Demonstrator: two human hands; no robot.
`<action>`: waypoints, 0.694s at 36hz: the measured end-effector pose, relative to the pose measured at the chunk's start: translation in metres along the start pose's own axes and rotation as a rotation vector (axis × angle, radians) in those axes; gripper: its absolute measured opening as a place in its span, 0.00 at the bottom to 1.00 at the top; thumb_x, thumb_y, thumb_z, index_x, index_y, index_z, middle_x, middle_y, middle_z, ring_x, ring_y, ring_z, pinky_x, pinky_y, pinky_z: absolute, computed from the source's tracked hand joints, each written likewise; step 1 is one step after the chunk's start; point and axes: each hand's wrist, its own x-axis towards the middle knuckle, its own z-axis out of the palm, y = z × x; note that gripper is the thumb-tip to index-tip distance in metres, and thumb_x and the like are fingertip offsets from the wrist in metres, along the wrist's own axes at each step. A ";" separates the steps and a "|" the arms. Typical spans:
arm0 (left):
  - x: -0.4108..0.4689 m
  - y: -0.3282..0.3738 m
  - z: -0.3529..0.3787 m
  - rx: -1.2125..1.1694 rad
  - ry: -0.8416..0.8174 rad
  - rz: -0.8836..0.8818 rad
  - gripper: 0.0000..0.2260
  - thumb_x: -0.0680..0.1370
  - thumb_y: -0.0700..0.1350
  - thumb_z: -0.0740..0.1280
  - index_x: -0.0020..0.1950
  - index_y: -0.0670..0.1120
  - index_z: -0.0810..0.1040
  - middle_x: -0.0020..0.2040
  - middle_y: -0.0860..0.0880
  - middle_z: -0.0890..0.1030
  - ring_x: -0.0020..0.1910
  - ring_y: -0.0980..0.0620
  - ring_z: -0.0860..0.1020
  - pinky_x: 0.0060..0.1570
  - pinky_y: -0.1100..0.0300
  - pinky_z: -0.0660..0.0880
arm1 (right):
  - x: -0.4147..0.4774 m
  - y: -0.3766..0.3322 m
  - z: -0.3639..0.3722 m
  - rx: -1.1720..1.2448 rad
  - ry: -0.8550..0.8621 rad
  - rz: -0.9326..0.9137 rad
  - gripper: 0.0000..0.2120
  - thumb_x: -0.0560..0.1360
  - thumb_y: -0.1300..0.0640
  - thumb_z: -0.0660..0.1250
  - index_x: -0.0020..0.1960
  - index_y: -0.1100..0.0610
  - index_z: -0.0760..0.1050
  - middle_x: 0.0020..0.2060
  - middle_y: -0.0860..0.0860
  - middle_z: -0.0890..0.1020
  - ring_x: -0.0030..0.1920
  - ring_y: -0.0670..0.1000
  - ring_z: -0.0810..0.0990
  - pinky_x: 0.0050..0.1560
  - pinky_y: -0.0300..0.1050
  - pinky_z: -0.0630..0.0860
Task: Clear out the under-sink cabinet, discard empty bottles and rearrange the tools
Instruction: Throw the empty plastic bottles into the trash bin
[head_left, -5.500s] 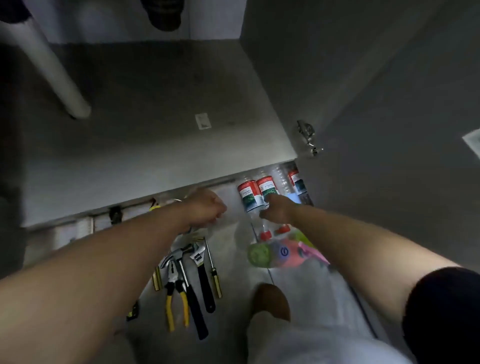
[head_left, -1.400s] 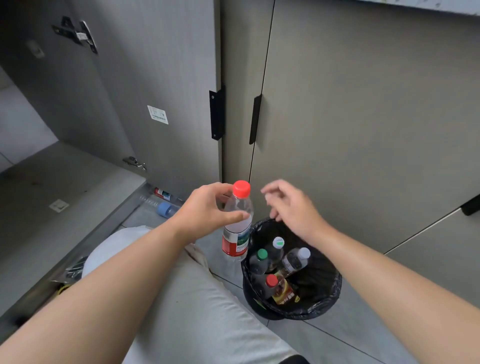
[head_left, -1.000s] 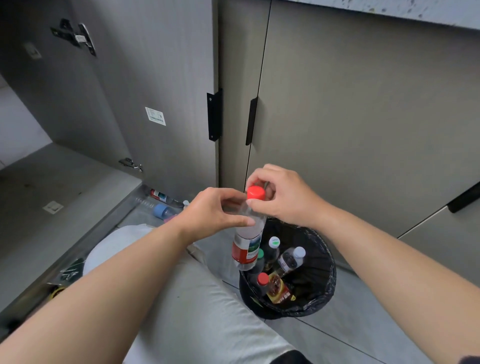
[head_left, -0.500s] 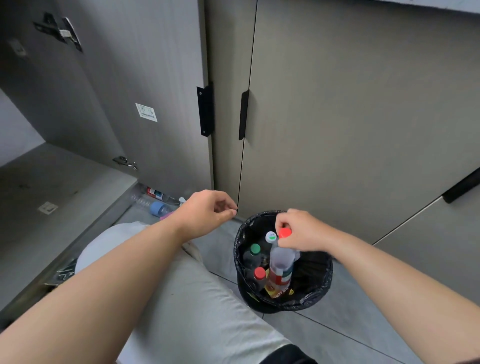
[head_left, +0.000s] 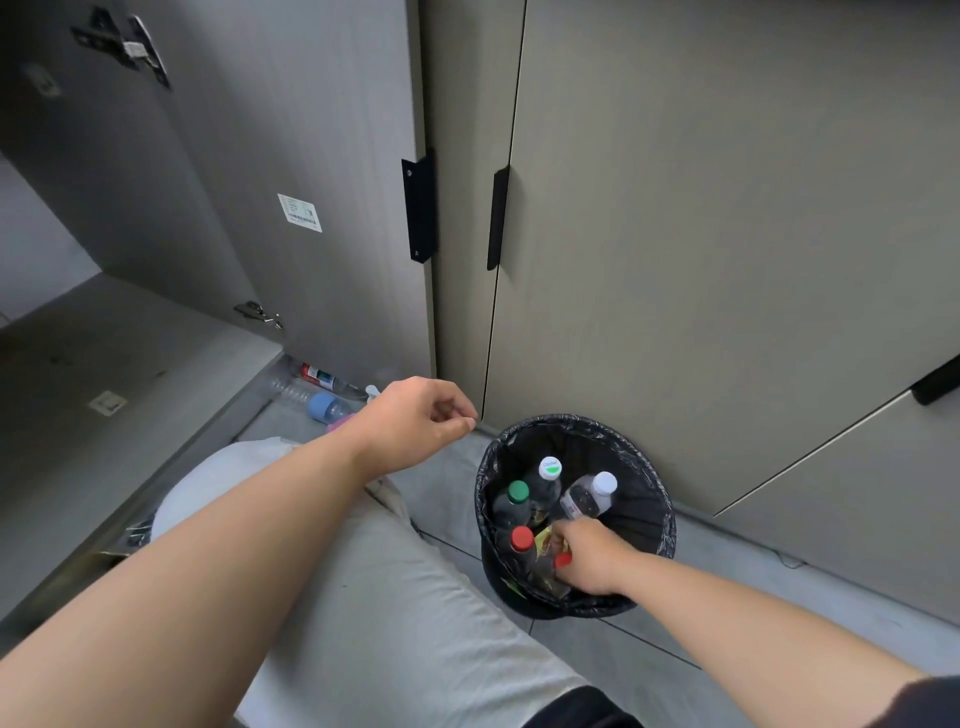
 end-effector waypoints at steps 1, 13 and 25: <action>0.000 0.000 0.000 -0.007 -0.002 0.001 0.03 0.78 0.51 0.71 0.48 0.56 0.85 0.41 0.61 0.83 0.42 0.65 0.79 0.44 0.70 0.72 | 0.001 -0.001 0.000 -0.002 -0.001 0.002 0.04 0.72 0.52 0.67 0.44 0.50 0.72 0.49 0.52 0.79 0.49 0.54 0.79 0.45 0.43 0.73; -0.001 -0.007 -0.035 -0.204 0.056 -0.124 0.03 0.78 0.52 0.71 0.46 0.57 0.84 0.42 0.55 0.84 0.39 0.55 0.81 0.41 0.59 0.78 | 0.012 -0.044 -0.065 -0.315 -0.150 0.012 0.15 0.72 0.42 0.64 0.53 0.50 0.73 0.51 0.49 0.78 0.54 0.55 0.78 0.54 0.51 0.77; -0.043 -0.169 -0.104 -0.464 0.197 -0.553 0.06 0.82 0.42 0.65 0.53 0.46 0.81 0.50 0.47 0.84 0.43 0.53 0.82 0.39 0.61 0.73 | 0.074 -0.191 -0.139 0.018 0.065 -0.436 0.03 0.76 0.52 0.71 0.49 0.46 0.79 0.45 0.43 0.81 0.46 0.41 0.80 0.51 0.35 0.75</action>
